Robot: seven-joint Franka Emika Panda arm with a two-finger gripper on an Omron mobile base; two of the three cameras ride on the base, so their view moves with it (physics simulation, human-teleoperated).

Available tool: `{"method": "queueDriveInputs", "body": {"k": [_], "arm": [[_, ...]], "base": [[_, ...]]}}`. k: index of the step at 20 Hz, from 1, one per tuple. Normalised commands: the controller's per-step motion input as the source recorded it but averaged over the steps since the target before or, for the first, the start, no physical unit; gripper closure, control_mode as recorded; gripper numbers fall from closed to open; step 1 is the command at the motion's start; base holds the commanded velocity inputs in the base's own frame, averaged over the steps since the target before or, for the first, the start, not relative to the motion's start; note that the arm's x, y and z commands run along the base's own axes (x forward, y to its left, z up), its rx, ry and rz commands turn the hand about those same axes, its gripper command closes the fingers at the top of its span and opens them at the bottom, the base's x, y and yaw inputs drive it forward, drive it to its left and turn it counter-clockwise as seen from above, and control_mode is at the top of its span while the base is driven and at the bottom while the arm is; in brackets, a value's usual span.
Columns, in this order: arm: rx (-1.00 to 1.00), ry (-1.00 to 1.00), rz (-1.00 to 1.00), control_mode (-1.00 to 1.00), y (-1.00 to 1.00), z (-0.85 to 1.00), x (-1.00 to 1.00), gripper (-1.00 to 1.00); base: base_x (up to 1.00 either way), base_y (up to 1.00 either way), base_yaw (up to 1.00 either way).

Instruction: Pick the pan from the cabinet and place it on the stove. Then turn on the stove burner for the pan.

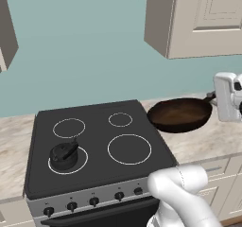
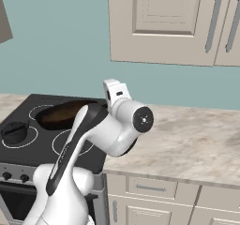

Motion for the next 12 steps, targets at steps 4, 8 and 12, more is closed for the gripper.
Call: {"method": "queueDriveInputs", "body": {"k": [4, 8, 12], "arm": [[-0.11, 0.0, 0.0, -1.0, 0.53, -0.4, 0.18, 1.0], [-0.02, 0.0, 0.0, -1.0, 0.53, -0.28, 0.38, 1.0], [0.0, -0.01, 0.0, -1.0, 0.43, -0.22, 0.5, 1.0]], "base": [[0.0, 0.0, 0.0], [0.0, 0.0, 0.0], [0.0, 0.0, 0.0]]}}
